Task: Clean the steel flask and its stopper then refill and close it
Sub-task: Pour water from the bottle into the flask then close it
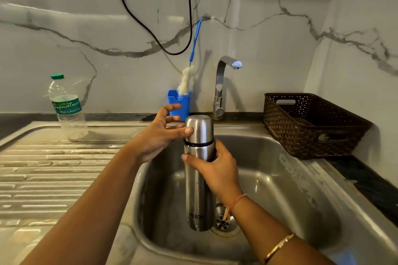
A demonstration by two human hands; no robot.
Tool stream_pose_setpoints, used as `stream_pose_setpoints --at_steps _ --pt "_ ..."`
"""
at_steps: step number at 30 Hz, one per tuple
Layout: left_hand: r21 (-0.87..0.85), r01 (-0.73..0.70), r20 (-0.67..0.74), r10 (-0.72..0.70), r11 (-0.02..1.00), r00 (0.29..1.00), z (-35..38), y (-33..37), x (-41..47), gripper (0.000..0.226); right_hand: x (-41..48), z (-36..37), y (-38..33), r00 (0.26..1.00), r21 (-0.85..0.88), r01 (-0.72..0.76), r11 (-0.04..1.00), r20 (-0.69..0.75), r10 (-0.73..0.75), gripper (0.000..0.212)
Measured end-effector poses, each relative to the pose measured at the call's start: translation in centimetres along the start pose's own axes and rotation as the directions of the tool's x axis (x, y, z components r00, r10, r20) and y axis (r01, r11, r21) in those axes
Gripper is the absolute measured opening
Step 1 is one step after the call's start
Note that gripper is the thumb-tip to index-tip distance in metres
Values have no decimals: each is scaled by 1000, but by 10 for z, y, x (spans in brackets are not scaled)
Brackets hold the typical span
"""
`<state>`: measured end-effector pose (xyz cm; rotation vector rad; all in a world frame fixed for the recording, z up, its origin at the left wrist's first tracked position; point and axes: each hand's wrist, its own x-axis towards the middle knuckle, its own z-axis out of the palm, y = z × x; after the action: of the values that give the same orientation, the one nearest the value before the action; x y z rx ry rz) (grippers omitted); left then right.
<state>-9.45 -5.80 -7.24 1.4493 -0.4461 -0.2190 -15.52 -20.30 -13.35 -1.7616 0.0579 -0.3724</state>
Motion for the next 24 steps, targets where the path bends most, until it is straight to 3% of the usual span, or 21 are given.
stream_pose_setpoints --at_steps 2,5,9,11,16,20,22,24 --pt "2 4 84 -4 1000 996 -2 3 -4 58 -1 -1 -2 999 -32 -6 999 -36 5 49" --pt "-58 54 169 -43 997 985 6 11 -8 58 -2 -3 -5 996 -78 -9 997 -85 2 47" --pt "279 -14 159 -32 960 987 29 17 -10 79 -6 -4 -11 997 -214 13 977 -70 -28 46" --pt "351 -36 108 -2 935 994 40 17 -11 89 -7 -3 -13 998 -243 24 970 -56 -39 48" --pt "170 -114 -19 119 979 993 39 10 -8 74 -7 -1 -11 996 -129 84 988 33 -80 58" --pt "-43 -49 137 55 998 989 19 5 -8 72 0 -2 -4 975 133 56 990 204 -83 66" --pt "-120 6 180 15 993 984 10 4 -9 80 1 -1 -3 963 149 42 988 258 -80 66" --pt "-157 53 150 -29 986 988 7 3 -9 100 -1 2 -4 974 105 35 994 220 -57 64"
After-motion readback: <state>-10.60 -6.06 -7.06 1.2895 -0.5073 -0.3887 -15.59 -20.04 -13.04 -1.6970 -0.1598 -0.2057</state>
